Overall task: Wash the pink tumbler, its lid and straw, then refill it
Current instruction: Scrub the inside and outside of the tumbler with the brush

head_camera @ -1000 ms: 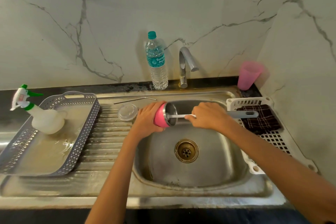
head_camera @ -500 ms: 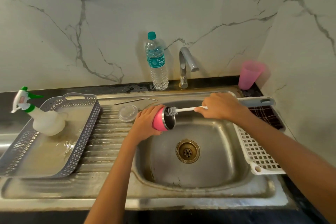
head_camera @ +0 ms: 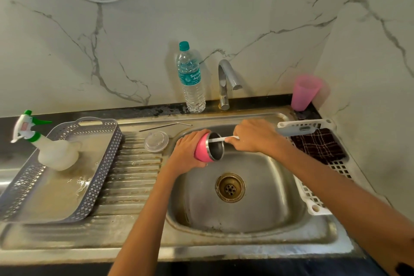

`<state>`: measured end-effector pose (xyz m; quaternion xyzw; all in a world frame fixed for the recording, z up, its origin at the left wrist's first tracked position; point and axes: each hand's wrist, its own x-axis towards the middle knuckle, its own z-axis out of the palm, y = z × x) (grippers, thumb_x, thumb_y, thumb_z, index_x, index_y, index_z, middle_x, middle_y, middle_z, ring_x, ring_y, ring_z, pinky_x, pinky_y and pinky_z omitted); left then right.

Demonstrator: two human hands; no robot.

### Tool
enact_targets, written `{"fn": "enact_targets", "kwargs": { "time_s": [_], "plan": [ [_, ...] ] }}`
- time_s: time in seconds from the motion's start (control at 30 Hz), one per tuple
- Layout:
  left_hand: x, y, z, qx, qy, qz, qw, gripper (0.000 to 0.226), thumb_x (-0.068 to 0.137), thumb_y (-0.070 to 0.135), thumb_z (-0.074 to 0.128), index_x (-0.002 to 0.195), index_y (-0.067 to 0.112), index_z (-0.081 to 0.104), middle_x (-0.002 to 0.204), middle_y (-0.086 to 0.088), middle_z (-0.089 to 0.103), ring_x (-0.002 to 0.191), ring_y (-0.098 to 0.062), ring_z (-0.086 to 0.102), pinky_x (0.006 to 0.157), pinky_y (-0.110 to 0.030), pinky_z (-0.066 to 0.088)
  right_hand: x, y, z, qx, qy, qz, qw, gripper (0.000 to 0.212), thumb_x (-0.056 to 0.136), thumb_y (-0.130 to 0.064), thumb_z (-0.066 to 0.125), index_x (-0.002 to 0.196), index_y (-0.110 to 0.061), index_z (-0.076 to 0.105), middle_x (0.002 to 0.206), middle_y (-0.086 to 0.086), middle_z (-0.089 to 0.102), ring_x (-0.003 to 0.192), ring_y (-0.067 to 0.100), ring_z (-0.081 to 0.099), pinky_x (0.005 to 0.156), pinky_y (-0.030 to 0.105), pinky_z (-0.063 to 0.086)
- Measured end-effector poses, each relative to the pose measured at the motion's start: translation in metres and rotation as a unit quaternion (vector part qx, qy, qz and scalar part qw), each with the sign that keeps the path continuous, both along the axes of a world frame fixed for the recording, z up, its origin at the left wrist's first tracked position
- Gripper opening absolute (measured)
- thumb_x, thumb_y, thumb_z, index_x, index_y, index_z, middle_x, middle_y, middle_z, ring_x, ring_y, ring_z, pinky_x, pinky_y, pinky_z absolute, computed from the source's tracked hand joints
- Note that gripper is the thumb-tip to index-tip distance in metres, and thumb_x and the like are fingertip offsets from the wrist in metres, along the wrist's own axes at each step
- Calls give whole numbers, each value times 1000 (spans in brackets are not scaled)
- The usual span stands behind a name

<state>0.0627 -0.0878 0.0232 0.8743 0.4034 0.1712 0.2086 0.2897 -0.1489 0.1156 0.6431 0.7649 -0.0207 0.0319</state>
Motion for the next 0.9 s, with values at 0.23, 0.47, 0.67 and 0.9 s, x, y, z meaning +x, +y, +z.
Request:
{"fn": "enact_targets", "kwargs": {
  "time_s": [0.23, 0.47, 0.67, 0.9],
  "plan": [
    [-9, 5, 2, -11, -19, 2, 1000, 103, 56, 35, 83, 144, 38, 29, 143, 3, 46, 131, -20, 45, 108, -52, 40, 5, -7, 3, -32, 50, -16, 998, 53, 97, -56, 37, 66, -17, 54, 62, -1, 50, 58, 16, 48, 55, 27, 36],
    [-28, 12, 1, 7, 4, 15, 1000, 104, 56, 29, 87, 145, 31, 33, 140, 2, 48, 127, -21, 47, 105, -53, 40, 12, -18, 3, -58, 88, -4, 994, 53, 97, -56, 38, 57, -23, 47, 61, -1, 51, 56, 15, 48, 55, 28, 36],
    [-15, 3, 7, 43, 1, 1, 999, 100, 59, 28, 87, 145, 29, 35, 141, 1, 48, 129, -21, 46, 108, -47, 35, -7, -21, -11, -38, 87, 16, 995, 49, 99, -52, 37, 62, -22, 47, 61, -1, 49, 55, 14, 47, 55, 30, 39],
    [-19, 2, 5, 27, -5, 42, 999, 101, 59, 29, 87, 146, 25, 36, 141, 0, 48, 128, -23, 46, 107, -44, 36, 4, -9, -10, 73, -38, 18, 996, 46, 101, -51, 30, 92, -21, 64, 69, -3, 54, 60, 14, 50, 57, 28, 38]
  ]
}}
